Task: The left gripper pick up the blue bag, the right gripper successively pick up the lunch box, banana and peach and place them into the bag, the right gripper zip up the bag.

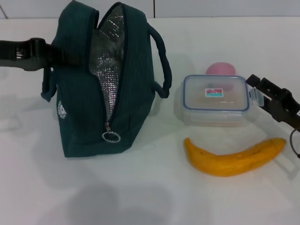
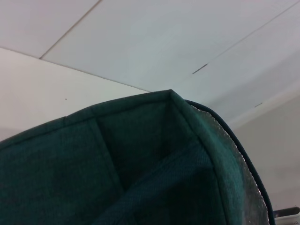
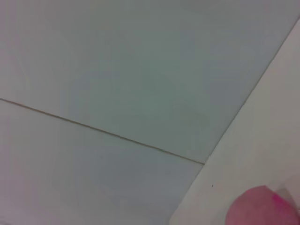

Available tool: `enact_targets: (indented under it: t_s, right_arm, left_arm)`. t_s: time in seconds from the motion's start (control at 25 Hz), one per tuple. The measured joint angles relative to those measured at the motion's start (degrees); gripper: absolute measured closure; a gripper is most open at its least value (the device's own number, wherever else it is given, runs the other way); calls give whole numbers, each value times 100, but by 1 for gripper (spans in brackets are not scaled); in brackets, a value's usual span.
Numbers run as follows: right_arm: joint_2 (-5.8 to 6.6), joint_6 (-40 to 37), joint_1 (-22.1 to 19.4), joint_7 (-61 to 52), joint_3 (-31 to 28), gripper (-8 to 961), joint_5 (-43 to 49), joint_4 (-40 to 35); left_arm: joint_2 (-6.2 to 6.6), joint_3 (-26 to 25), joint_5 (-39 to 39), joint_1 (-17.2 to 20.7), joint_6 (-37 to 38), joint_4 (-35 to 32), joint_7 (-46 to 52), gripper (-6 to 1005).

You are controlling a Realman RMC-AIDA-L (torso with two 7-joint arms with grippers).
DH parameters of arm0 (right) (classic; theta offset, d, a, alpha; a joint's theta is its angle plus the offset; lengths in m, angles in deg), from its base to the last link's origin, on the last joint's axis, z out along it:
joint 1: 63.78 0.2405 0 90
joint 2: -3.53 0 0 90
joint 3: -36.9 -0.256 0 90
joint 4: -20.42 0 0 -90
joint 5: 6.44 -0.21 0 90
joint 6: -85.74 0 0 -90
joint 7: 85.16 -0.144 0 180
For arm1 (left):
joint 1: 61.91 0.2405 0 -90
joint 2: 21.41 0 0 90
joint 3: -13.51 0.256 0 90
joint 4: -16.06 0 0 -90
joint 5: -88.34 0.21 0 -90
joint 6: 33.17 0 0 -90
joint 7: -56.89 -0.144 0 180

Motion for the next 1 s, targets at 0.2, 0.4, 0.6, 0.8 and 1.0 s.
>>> enact_targets:
  t_s: [0.2, 0.4, 0.6, 0.8, 1.0]
  right_arm:
    - [0, 25, -33, 58, 16, 333, 10, -95]
    - [-4, 48, -32, 58, 70, 627, 14, -120]
    - [-6, 53, -14, 69, 117, 725, 15, -121]
    - [-6, 52, -25, 142, 147, 824, 15, -120]
    - [-5, -160, -74, 209, 100, 859, -42, -119]
  left_arm:
    - [9, 0, 0, 2, 32, -11, -3, 972]
    - [3, 0, 0, -16, 63, -14, -17, 971]
    - [-4, 0, -1, -11, 75, -12, -33, 971]
    - [-14, 0, -1, -11, 84, -12, -58, 971]
    - [-17, 0, 0, 2, 88, 5, -65, 972]
